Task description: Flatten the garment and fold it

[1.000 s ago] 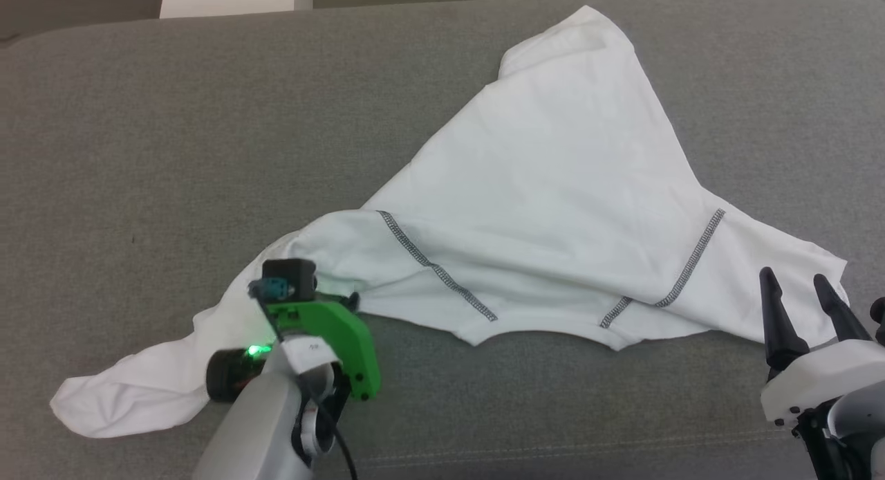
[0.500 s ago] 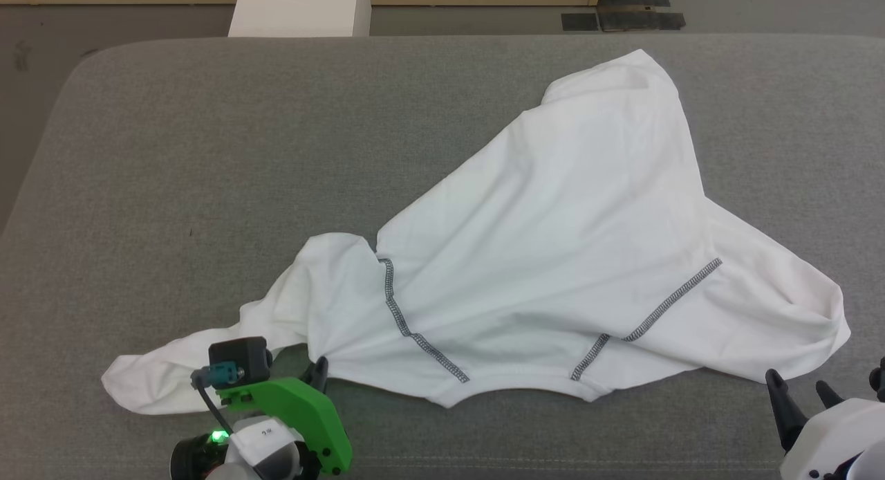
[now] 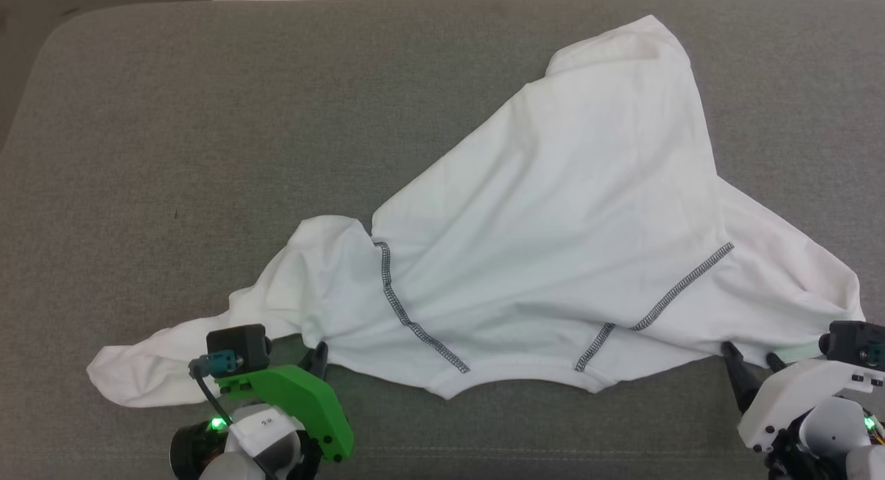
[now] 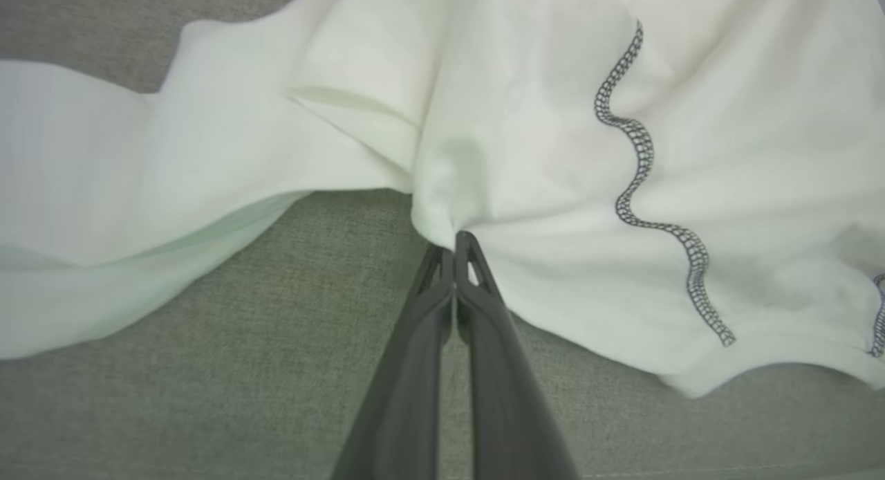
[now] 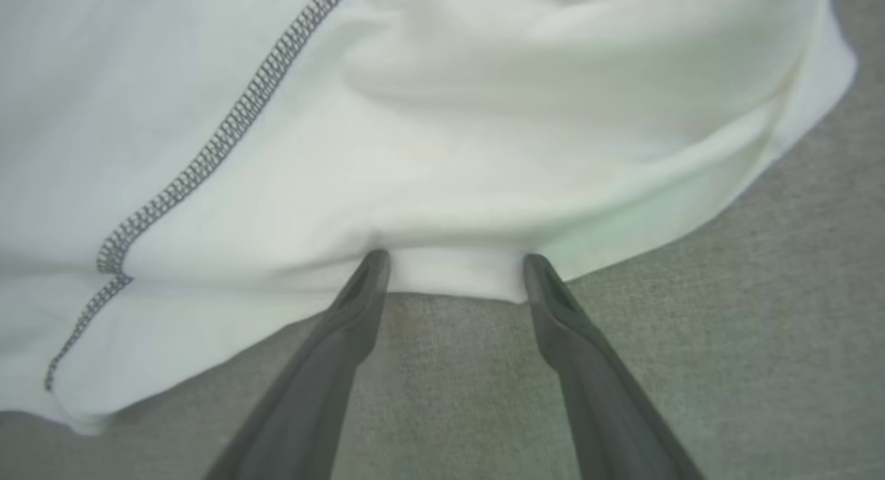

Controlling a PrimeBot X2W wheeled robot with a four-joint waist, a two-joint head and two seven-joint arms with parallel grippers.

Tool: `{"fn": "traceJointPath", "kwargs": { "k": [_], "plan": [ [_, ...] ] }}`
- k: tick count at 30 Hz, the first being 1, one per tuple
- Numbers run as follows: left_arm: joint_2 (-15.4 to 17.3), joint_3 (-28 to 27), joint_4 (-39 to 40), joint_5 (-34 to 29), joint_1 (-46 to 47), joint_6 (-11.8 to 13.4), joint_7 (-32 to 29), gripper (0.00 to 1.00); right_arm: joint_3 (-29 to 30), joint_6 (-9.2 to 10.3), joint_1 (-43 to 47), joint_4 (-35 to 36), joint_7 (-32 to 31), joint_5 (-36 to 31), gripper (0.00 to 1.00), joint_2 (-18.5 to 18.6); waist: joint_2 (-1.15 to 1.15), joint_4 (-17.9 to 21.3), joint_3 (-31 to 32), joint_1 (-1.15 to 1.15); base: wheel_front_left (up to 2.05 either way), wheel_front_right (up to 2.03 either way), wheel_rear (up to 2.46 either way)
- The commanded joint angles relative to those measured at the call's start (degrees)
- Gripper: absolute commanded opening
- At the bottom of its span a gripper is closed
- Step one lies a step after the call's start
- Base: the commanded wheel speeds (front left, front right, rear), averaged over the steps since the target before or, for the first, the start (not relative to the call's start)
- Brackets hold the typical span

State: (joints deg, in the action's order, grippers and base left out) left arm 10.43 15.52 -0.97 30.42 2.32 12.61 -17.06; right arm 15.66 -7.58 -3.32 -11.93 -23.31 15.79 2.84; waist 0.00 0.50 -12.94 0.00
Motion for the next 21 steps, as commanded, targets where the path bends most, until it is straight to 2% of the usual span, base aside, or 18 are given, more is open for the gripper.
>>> {"fn": "traceJointPath", "kwargs": {
  "k": [1, 6, 8, 9, 11, 16, 21],
  "plan": [
    [0.2, 0.0, 0.2, 0.0, 1.2, -0.2, 0.2, 0.00, 0.0, 0.09, -1.6, -1.3, 0.2, -0.2, 1.00, 0.0, 0.00, -0.4, -0.8, 0.00, 0.00, 0.00, 0.00],
    [0.1, 0.3, -0.1, 0.2, 1.6, -0.4, 0.2, 0.00, -1.0, 0.09, -2.6, -4.5, -3.6, -3.5, 0.99, 0.0, 0.00, -0.8, -1.5, 0.00, 0.00, 0.00, 0.00],
    [0.1, 0.4, -0.2, 0.3, 1.7, -0.5, 0.2, 0.00, -2.0, 0.09, -1.7, -4.9, -7.4, -5.5, 0.37, 0.0, 0.00, -1.0, -1.5, 0.00, 0.00, 0.00, 0.00],
    [0.0, 0.4, -0.3, 0.4, 1.8, -0.5, 0.2, 0.00, -2.5, 0.09, -1.1, -4.5, -9.4, -6.6, 0.22, 0.0, 0.00, -1.0, -1.5, 0.00, 0.00, 0.00, 0.00],
    [0.0, 0.4, -0.4, 0.6, 1.8, -0.5, 0.3, 0.00, -3.2, 0.09, -0.2, -2.8, -11.7, -7.8, 0.00, 0.0, 0.00, -1.0, -1.5, 0.00, 0.00, 0.00, 0.00],
    [0.1, 0.1, -0.6, 0.9, 1.7, -0.6, 1.0, 0.00, -2.8, 0.09, 1.0, 2.4, -11.5, -9.1, 0.00, 0.0, 0.00, -0.6, -0.9, 0.00, 0.00, 0.00, 0.00],
    [-0.6, -1.1, 1.0, 1.8, 2.2, -1.6, 4.7, 0.00, -2.3, 0.09, 2.2, 9.3, -10.1, -6.4, 0.00, 0.0, 0.00, -0.2, 0.9, 0.00, 0.00, 0.00, 0.00]
  ]
}}
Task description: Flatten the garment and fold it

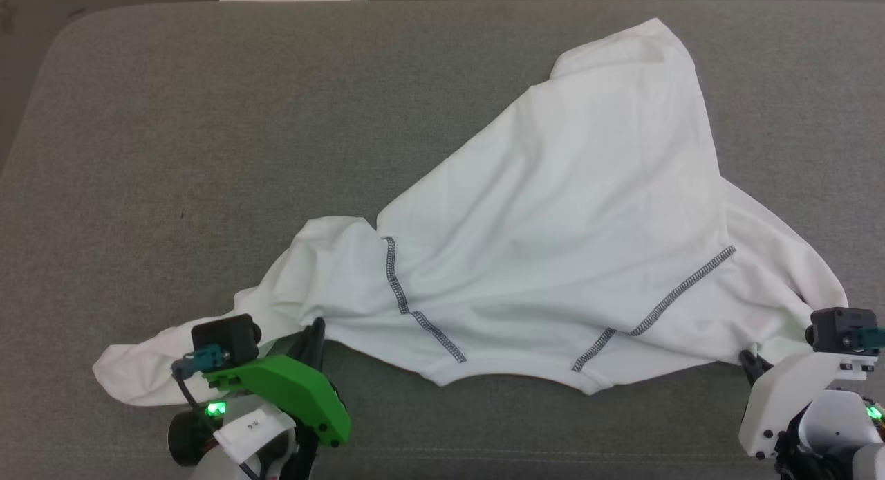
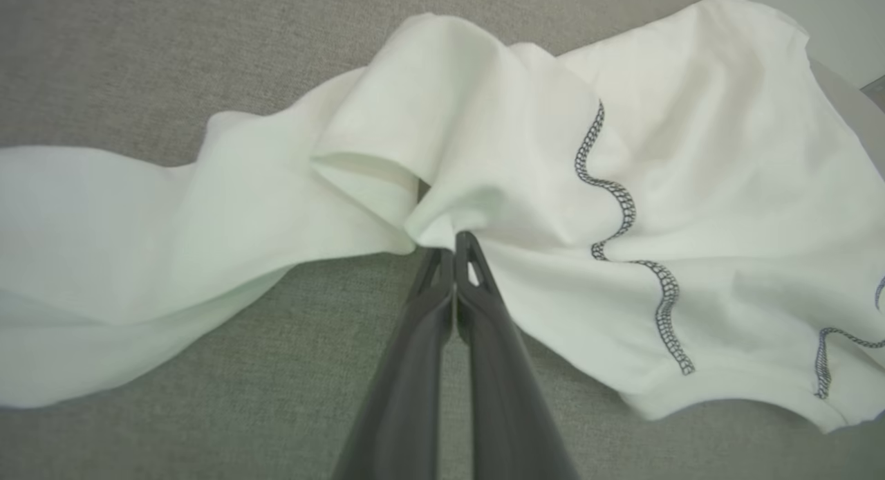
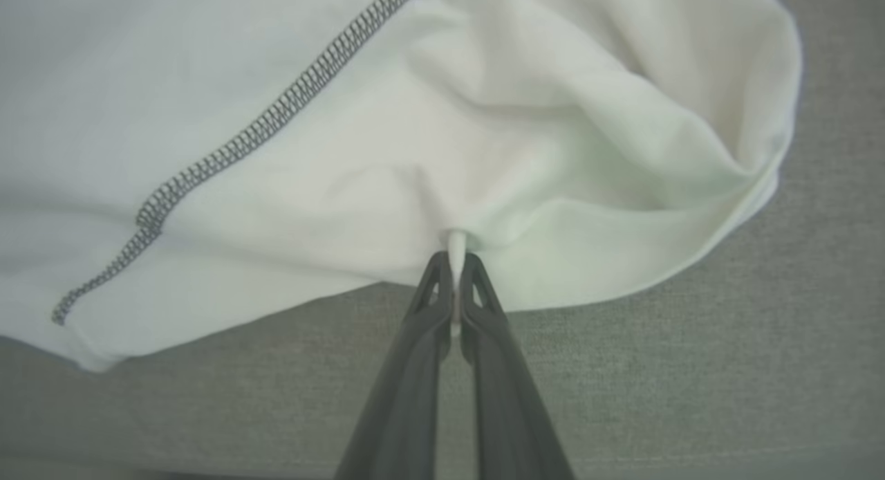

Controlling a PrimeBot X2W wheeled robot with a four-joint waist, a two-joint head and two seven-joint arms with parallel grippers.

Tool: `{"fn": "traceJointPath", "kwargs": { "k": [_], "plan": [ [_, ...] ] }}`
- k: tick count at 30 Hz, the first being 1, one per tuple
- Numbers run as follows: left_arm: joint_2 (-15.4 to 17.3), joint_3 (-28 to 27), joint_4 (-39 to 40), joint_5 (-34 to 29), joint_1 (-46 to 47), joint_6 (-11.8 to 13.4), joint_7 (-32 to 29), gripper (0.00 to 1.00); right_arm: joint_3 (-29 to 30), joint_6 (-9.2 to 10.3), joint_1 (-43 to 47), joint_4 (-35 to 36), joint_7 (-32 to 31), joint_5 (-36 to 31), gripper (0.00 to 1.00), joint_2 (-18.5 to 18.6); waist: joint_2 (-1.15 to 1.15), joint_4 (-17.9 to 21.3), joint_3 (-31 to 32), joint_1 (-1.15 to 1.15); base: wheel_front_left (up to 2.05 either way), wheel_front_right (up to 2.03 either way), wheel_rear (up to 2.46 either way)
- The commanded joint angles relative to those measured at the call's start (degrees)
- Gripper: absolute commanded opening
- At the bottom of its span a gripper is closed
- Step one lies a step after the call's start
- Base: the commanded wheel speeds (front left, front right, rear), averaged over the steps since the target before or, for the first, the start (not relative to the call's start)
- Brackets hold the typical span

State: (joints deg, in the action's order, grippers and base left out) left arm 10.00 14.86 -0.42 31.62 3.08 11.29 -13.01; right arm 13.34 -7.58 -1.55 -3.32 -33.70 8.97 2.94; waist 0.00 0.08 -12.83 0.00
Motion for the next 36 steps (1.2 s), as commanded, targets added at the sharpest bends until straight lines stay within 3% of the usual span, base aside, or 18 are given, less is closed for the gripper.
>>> {"fn": "traceJointPath", "kwargs": {
  "k": [1, 5, 9, 14, 19, 24, 30, 36],
  "plan": [
    [-0.3, -0.7, 1.2, 1.0, 1.6, -0.7, 1.4, 0.00, 0.0, 0.09, 0.8, 2.4, 0.1, 1.1, 0.00, -0.1, 0.00, 0.3, 1.2, 0.00, 0.00, 0.00, 0.00],
    [-0.9, -2.7, 6.2, 4.3, 2.8, -3.2, 3.7, 0.00, -0.3, 0.09, 1.4, 12.6, -2.0, 1.2, 0.00, -0.1, 0.00, 0.8, 2.7, 0.00, 0.00, 0.00, 0.00],
    [0.6, -3.9, 11.9, 7.0, 7.0, -6.2, 2.2, 0.00, -1.4, 0.09, -1.8, 22.7, -6.0, -2.1, 0.00, 0.4, 0.00, 1.3, 3.3, 0.00, 0.00, 0.00, 0.00],
    [3.2, -5.4, 16.3, 11.3, 16.8, -8.5, -3.8, 0.00, -4.6, 0.09, -12.0, 27.1, -11.8, -2.6, 0.00, 6.7, 0.00, 2.0, 2.4, 0.00, 0.00, 0.00, 0.00],
    [4.7, -8.1, 15.4, 14.6, 30.4, -7.6, -9.4, 0.00, -7.8, 0.09, -27.9, 22.5, -14.7, -0.7, 0.00, 13.3, 0.00, 2.7, -1.4, 0.00, 0.00, 0.00, 0.00],
    [5.8, -10.1, 9.7, 14.5, 45.0, -5.7, -11.6, 0.00, -10.8, 0.09, -45.2, 13.2, -14.9, -0.4, 0.00, 16.6, 0.00, 3.4, -7.4, 0.00, 0.00, 0.00, 0.00],
    [8.0, -11.1, -0.3, 10.1, 62.1, -4.2, -10.0, 0.00, -14.3, 0.09, -64.6, 1.8, -11.0, -4.2, 0.00, 17.1, 0.00, 4.5, -15.7, 0.00, 0.00, 0.00, 0.00],
    [8.1, -13.4, -8.5, 6.7, 76.4, -2.5, -2.9, 0.00, -14.3, 0.09, -80.7, -7.3, -0.6, -10.5, 0.00, 14.7, 0.00, 5.1, -21.8, 0.00, 0.00, 0.00, 0.00]
  ]
}}
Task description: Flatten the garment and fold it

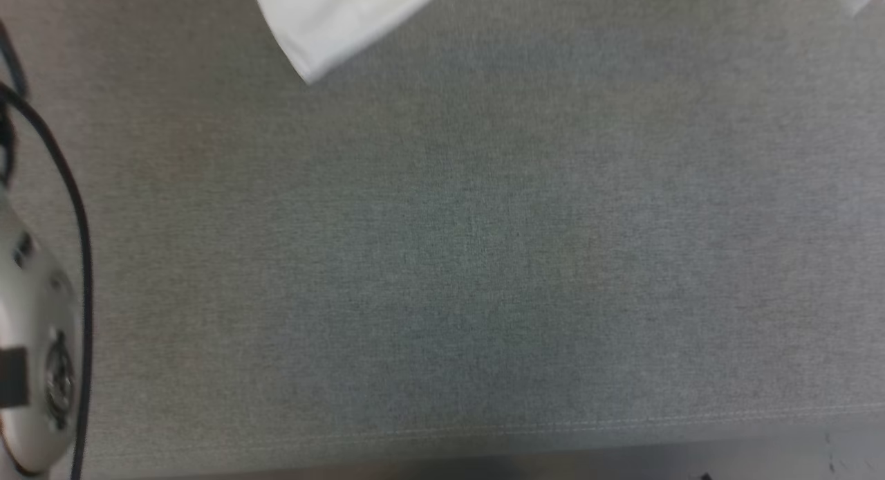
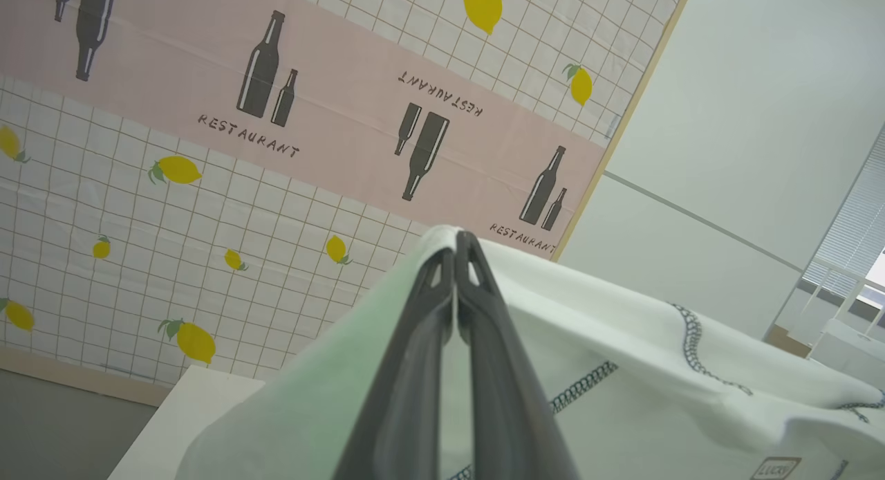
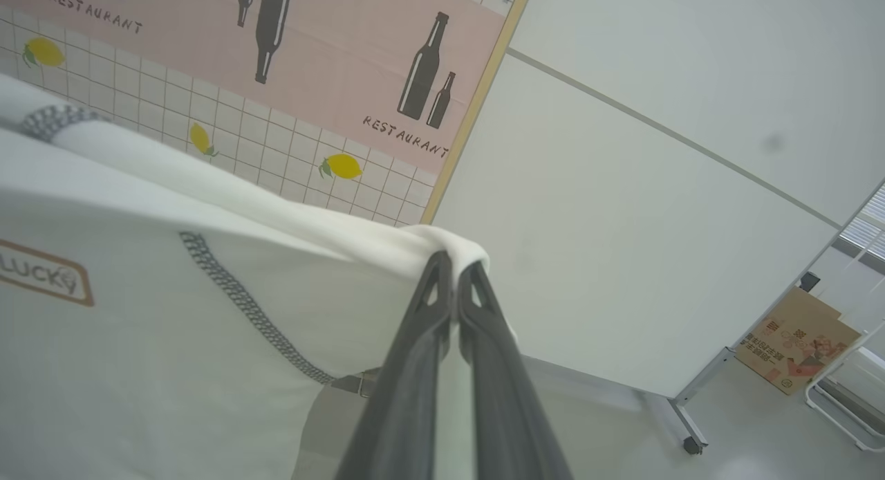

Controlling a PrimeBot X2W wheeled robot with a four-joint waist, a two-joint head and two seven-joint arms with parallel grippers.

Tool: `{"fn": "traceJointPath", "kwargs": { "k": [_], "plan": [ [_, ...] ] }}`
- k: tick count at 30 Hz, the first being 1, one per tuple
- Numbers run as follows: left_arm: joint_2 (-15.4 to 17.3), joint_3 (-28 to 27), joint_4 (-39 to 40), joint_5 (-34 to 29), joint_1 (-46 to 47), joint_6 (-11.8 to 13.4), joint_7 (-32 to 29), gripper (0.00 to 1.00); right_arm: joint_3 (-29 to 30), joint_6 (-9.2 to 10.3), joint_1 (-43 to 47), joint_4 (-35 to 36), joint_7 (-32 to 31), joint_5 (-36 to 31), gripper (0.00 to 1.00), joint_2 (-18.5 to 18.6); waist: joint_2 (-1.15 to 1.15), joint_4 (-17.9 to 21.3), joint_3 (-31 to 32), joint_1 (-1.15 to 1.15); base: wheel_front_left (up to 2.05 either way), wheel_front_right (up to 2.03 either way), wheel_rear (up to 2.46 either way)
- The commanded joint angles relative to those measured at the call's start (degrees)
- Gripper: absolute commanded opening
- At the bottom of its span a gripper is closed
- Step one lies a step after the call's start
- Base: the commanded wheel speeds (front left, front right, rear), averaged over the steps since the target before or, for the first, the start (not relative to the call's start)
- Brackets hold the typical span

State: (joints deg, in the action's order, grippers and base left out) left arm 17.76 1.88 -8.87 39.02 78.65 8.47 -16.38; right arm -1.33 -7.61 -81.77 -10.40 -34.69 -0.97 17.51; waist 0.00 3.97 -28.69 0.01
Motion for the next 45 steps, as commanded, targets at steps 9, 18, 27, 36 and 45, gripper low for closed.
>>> {"fn": "traceJointPath", "kwargs": {
  "k": [9, 18, 27, 36, 45],
  "plan": [
    [-1.2, -3.1, -4.3, -1.0, 15.0, 0.0, 10.3, 0.00, 5.3, 0.12, -15.8, -8.6, 17.5, -10.8, 0.00, -3.0, 0.00, 1.7, -10.3, -0.01, 0.00, 0.00, 0.00],
    [0.5, -1.5, -10.5, -1.3, 11.8, -4.5, 12.1, 0.00, 6.0, 0.12, -12.4, -16.8, 22.4, -10.5, 0.00, -3.5, 0.00, 0.8, -11.6, -0.01, 0.00, 0.00, 0.00],
    [5.7, 6.2, -13.4, -6.6, -7.8, -9.2, 8.2, 0.00, -3.1, 0.12, 3.5, -20.3, 21.3, -0.2, 0.00, -0.7, 0.00, -0.2, -5.8, -0.01, 0.00, 0.00, 0.00],
    [6.5, 8.2, -1.6, -1.6, -38.3, -7.0, -2.2, 0.00, -7.9, 0.12, 31.5, -3.2, 5.9, 14.8, 0.00, 5.2, 0.00, -1.4, 4.8, -0.01, 0.00, 0.00, 0.00],
    [4.1, 8.5, 10.9, 4.5, -67.6, -0.9, -7.6, 0.00, 3.3, 0.12, 65.2, 19.3, -6.9, 16.1, 0.00, 1.6, 0.00, -2.3, 12.4, -0.01, 0.00, 0.00, 0.00]
  ]
}}
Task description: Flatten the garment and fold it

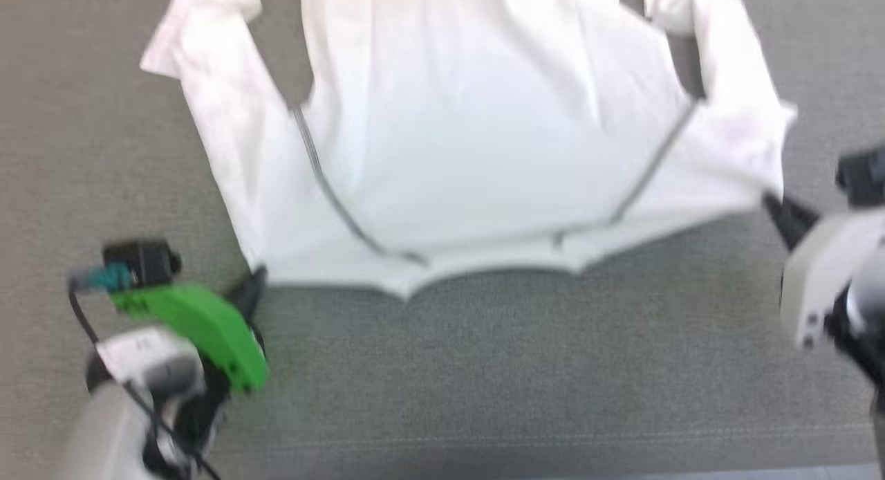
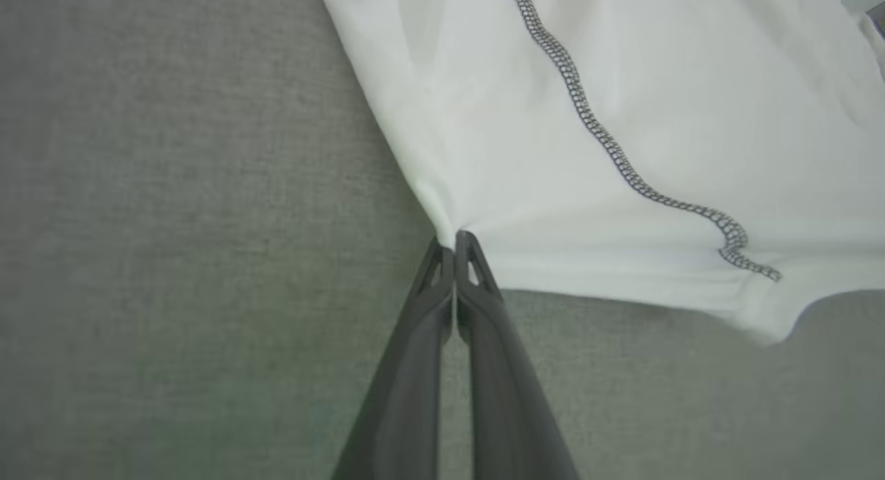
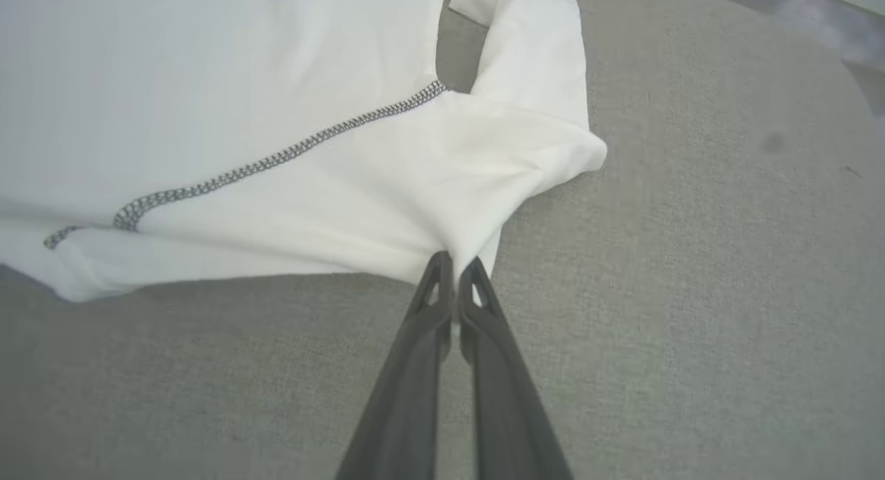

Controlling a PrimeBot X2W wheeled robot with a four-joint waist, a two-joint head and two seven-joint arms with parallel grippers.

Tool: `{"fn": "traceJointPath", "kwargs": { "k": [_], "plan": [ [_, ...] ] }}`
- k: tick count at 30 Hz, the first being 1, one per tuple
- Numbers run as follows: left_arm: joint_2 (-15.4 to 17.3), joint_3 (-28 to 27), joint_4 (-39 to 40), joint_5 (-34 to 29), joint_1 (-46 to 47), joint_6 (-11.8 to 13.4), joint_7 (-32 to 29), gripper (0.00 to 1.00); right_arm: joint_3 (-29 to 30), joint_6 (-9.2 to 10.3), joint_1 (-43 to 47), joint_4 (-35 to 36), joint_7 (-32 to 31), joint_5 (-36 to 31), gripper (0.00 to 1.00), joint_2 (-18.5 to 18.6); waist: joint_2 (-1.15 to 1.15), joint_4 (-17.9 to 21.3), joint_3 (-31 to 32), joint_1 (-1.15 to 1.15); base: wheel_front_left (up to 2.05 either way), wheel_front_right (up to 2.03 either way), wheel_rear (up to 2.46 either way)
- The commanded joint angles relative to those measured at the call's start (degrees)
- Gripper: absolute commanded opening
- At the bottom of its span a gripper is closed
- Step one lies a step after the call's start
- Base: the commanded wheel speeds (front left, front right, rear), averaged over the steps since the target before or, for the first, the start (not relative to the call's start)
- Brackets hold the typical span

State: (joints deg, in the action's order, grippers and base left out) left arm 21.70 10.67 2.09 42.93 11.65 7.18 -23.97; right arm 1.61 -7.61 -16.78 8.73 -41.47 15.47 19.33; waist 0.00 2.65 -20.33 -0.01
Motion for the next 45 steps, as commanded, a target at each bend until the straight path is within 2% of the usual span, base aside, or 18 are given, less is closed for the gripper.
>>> {"fn": "traceJointPath", "kwargs": {
  "k": [1, 7, 12, 18, 27, 28, 29, 30, 33, 37, 42, 45],
  "plan": [
    [-0.3, -0.3, 0.7, 1.3, -3.1, 0.8, -0.2, 0.00, 1.6, 0.12, 3.4, 2.0, -0.9, -0.7, 0.00, -1.5, 0.00, -1.1, 4.7, 0.01, 0.00, 0.00, 0.00],
    [-0.4, -0.3, 1.2, 1.4, -12.1, 3.4, -0.1, 0.00, 7.1, 0.12, 16.7, 7.4, -4.3, -3.0, 0.00, -9.1, 0.00, -1.8, 8.0, 0.01, 0.00, 0.00, 0.00],
    [-1.2, -0.1, 0.1, 2.2, -15.1, 3.6, 0.3, 0.00, 9.9, 0.12, 22.8, 7.2, -3.8, -4.5, 0.00, -14.0, 0.00, -2.4, 8.9, 0.01, 0.00, 0.00, 0.00],
    [-1.9, 2.2, -2.9, 1.5, -16.5, 3.4, 0.0, 0.00, 11.0, 0.12, 24.7, 2.0, 0.1, -6.0, 0.00, -16.1, 0.00, -2.4, 9.2, 0.01, 0.00, 0.00, 0.00],
    [-4.2, 4.0, -6.5, 1.0, -14.8, 2.0, 2.6, 0.00, 10.1, 0.12, 22.1, -8.2, 6.3, -6.1, 0.00, -16.4, 0.00, -2.7, 9.6, 0.01, 0.00, 0.00, 0.00],
    [-4.5, 3.9, -6.6, 1.0, -14.5, 1.7, 3.3, 0.45, 10.0, 0.12, 21.9, -8.8, 6.6, -5.9, 0.02, -16.4, 0.00, -2.7, 9.8, 0.01, 0.00, 0.00, 0.00],
    [-4.7, 4.0, -6.6, 1.2, -14.4, 1.5, 3.5, 1.00, 9.9, 0.12, 21.8, -9.0, 6.9, -5.7, 0.46, -16.4, 0.00, -2.7, 10.0, 0.01, 0.00, 0.00, 0.00],
    [-5.0, 4.0, -6.5, 1.6, -14.4, 1.2, 3.6, 1.00, 9.9, 0.12, 21.8, -9.0, 7.4, -5.3, 1.00, -16.4, 0.00, -2.7, 10.2, 0.01, 0.00, 0.00, 0.00],
    [-5.9, 3.0, -4.9, 2.8, -14.4, 0.8, 5.0, 1.00, 10.4, 0.12, 22.1, -7.5, 9.3, -4.8, 1.00, -16.4, 0.00, -2.8, 10.9, 0.01, 0.00, 0.00, 0.00],
    [-5.4, 0.7, -1.1, 2.5, -14.0, 0.4, 8.7, 1.00, 10.7, 0.12, 23.0, -2.7, 14.2, -4.9, 1.00, -16.4, 0.00, -2.5, 11.5, 0.01, 0.00, 0.00, 0.00],
    [-4.0, -3.7, 2.8, -0.4, -10.6, 0.0, 17.1, 1.00, 10.5, 0.12, 22.4, 1.9, 24.3, -5.1, 1.00, -16.4, 0.00, -1.2, 10.6, 0.01, 0.00, 0.00, 0.00],
    [-2.0, -4.5, 2.5, -3.4, -6.2, -1.4, 20.9, 1.00, 9.4, 0.12, 20.8, 2.9, 30.6, -6.7, 1.00, -16.4, 0.00, -0.5, 9.0, 0.01, 0.00, 0.00, 0.00]
  ]
}}
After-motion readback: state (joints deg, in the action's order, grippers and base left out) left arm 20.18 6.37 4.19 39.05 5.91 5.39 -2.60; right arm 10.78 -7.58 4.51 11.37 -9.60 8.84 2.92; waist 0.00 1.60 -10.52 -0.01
